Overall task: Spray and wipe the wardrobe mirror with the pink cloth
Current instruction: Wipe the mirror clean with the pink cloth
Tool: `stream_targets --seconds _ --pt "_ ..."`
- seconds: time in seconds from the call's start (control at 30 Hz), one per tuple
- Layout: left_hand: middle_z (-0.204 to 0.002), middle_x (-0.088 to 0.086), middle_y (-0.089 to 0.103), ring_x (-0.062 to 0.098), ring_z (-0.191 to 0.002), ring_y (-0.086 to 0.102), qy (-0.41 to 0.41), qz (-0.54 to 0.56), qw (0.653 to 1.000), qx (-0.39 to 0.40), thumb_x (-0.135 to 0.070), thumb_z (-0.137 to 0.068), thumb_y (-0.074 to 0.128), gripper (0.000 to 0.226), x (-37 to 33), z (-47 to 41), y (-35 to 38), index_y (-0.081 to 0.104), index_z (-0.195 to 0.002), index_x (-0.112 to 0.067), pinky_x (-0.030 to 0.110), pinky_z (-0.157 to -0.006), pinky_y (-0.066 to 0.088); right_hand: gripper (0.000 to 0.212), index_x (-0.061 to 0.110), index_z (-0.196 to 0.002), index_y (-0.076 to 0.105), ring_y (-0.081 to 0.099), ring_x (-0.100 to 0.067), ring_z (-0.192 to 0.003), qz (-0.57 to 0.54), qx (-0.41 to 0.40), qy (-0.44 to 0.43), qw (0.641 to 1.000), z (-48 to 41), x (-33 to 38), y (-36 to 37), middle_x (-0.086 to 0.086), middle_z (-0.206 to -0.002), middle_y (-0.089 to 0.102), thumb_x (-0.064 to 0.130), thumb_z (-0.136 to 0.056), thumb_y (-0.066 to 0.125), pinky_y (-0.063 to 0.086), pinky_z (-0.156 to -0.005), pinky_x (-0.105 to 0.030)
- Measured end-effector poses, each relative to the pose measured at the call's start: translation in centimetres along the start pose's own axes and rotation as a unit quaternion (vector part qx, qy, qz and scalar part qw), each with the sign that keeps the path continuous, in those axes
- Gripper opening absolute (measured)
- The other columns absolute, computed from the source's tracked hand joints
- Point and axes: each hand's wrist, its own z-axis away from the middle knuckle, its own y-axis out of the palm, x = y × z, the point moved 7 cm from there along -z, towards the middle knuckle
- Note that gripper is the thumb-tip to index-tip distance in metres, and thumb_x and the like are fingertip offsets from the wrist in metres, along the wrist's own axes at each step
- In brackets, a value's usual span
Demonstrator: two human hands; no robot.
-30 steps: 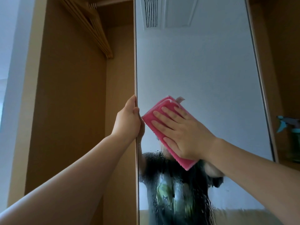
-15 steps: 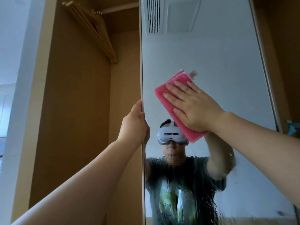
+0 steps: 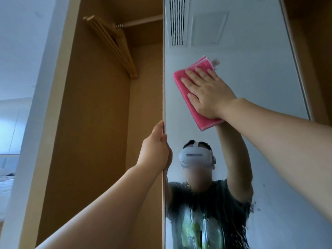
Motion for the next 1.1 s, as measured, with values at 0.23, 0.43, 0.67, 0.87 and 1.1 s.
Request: stream_targets --seconds 0.23,0.43,0.67,0.87,1.1 --pt "-0.135 -0.001 0.055 0.013 -0.126 0.050 0.009 -0.013 1.000 0.000 -0.013 -0.103 0.032 0.049 -0.1 0.0 -0.2 0.030 -0.148 -0.030 0.021 -0.087 0.041 0.059 0.019 -0.155 0.008 0.003 -0.032 -0.149 0.023 -0.031 0.017 0.999 -0.9 1.8 -0.2 -0.008 -0.163 0.006 0.041 -0.100 0.008 -0.003 -0.120 -0.047" --pt "-0.116 -0.010 0.061 -0.005 -0.086 0.056 0.023 -0.011 1.000 0.005 -0.015 -0.103 0.031 0.046 -0.6 0.1 -0.3 0.033 -0.147 -0.030 0.003 -0.064 0.038 0.062 0.020 -0.155 0.006 0.000 -0.032 -0.149 0.012 -0.030 -0.017 0.999 0.7 3.8 0.5 -0.008 -0.163 0.004 0.043 -0.098 0.003 -0.003 -0.121 -0.048" --pt "-0.093 -0.023 0.057 -0.011 -0.082 0.054 0.037 -0.016 0.999 0.010 -0.014 -0.103 0.031 0.042 -1.0 0.5 -0.6 0.038 -0.141 -0.033 0.004 -0.060 0.041 0.059 0.018 -0.155 0.004 -0.002 -0.033 -0.149 0.005 -0.033 -0.038 0.999 3.1 6.3 1.4 -0.009 -0.162 0.003 0.042 -0.101 0.005 -0.004 -0.120 -0.049" --pt "-0.110 -0.009 0.062 -0.002 -0.090 0.057 0.051 -0.030 0.998 0.008 -0.019 -0.103 0.032 0.042 -0.8 0.1 -0.5 0.039 -0.142 -0.031 0.011 -0.071 0.042 0.059 0.017 -0.155 0.006 -0.004 -0.033 -0.149 -0.019 -0.029 -0.041 0.999 6.1 8.6 1.7 -0.010 -0.162 0.003 0.042 -0.101 0.006 -0.003 -0.120 -0.049" --pt "-0.084 -0.003 0.063 0.008 -0.070 0.061 0.032 -0.034 0.999 0.004 -0.017 -0.101 0.034 0.021 -0.6 0.8 -0.6 0.054 -0.111 -0.018 0.007 -0.044 0.042 0.060 0.016 -0.154 0.012 -0.002 -0.029 -0.149 -0.060 -0.037 -0.032 0.997 11.0 11.5 3.0 -0.008 -0.162 0.009 0.043 -0.100 0.008 -0.005 -0.121 -0.046"
